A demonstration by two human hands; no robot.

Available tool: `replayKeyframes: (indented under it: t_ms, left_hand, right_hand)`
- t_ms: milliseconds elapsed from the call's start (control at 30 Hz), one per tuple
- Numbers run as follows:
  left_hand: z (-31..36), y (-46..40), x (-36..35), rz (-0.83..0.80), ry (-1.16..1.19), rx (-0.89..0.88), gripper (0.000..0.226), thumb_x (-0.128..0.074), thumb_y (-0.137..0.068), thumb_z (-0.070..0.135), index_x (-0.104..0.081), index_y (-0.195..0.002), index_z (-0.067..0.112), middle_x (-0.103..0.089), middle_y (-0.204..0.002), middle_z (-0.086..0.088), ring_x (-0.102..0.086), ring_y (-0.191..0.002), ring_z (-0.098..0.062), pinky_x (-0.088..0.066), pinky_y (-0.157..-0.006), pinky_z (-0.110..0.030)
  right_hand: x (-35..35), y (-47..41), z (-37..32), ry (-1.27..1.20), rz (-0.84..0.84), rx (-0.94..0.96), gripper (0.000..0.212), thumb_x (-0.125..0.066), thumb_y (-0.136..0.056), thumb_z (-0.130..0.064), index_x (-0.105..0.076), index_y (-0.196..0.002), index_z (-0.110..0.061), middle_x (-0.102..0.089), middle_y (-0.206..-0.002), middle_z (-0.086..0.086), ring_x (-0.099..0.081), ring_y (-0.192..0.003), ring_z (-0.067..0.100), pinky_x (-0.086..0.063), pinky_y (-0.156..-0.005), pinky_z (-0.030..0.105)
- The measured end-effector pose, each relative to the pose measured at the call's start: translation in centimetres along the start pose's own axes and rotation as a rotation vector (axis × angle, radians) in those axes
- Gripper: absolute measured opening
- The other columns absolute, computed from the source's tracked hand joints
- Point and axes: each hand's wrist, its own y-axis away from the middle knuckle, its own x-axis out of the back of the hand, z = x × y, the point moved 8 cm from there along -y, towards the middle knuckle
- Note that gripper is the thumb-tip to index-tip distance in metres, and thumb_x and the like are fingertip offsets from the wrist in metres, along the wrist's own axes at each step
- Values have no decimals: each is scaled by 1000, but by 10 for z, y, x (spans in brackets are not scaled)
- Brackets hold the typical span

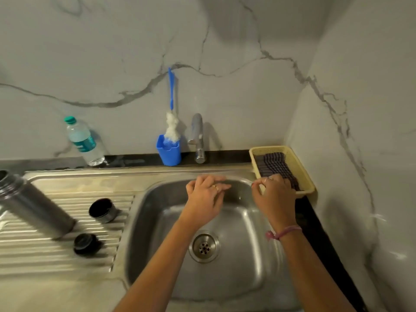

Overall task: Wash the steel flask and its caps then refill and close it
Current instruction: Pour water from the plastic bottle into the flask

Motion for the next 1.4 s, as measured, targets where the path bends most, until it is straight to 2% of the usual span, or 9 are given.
replayKeyframes:
  t_ms: [167,300,600,767,933,1033,1167,1300,1400]
  left_hand:
    - [-43,64,14,17,-11,148,32,-51,-98,27,-64,-125,37,-48,-140,17,-37,-128,-9,-13,-97,-26]
    - [-83,103,28,-5,-31,264,36,-52,-97,23,-60,-129,39,-44,-144,17,-38,-130,-10,-15,-97,-26]
    - [-150,136,142,109,-76,240,33,-52,-94,27,-65,-123,31,-54,-137,10,-51,-121,-18,-22,-95,-34]
    - [-177,125,242,130,-132,127,37,-53,-97,30,-59,-133,32,-49,-142,10,-42,-131,-16,-17,-103,-32]
    - [-234,95,332,45,-328,180,41,-55,-99,32,-53,-139,30,-43,-147,5,-38,-133,-19,-24,-107,-39]
    - [-274,73,364,-17,-368,211,41,-55,-98,30,-53,-139,27,-45,-146,1,-41,-134,-21,-27,-110,-45]
    - [-323,38,376,-75,-345,212,47,-60,-97,23,-50,-143,19,-47,-146,-6,-48,-130,-25,-36,-113,-42]
    - [-364,2,355,-180,-300,212,58,-61,-97,18,-37,-151,18,-41,-151,-9,-48,-133,-27,-38,-112,-40]
    - [-382,-23,336,-211,-274,209,61,-56,-100,19,-28,-155,20,-34,-157,-10,-41,-139,-30,-34,-115,-43]
  right_hand:
    - [-39,30,-49,-202,-111,93,11,-63,-86,-22,-73,-88,-19,-62,-93,4,-59,-86,21,-48,-74,30]
    - [-86,58,-85,-189,-280,81,16,-57,-88,-26,-72,-89,-24,-62,-97,1,-61,-85,22,-50,-73,33]
    - [-121,74,-195,-346,-321,81,13,-58,-90,-21,-70,-88,-16,-61,-91,2,-60,-84,21,-44,-68,27]
    - [-130,64,-265,-566,-324,91,21,-61,-91,-21,-65,-110,-12,-64,-96,3,-59,-84,14,-41,-76,21]
    - [-142,48,-332,-770,-319,55,30,-62,-91,-17,-59,-120,-13,-60,-81,-9,-61,-78,8,-40,-65,10]
    - [-160,37,-364,-831,-330,-4,35,-61,-90,-18,-56,-125,-12,-64,-88,-2,-61,-81,11,-41,-64,11]
    - [-182,24,-399,-891,-367,-60,40,-60,-91,-17,-53,-130,-12,-65,-103,3,-58,-88,9,-41,-62,7]
    - [-206,10,-426,-897,-402,-98,42,-59,-91,-14,-51,-132,-11,-63,-101,3,-58,-85,10,-44,-70,11]
    - [-220,0,-440,-861,-414,-97,40,-59,-91,-13,-53,-131,-12,-64,-102,2,-57,-85,9,-40,-64,6]
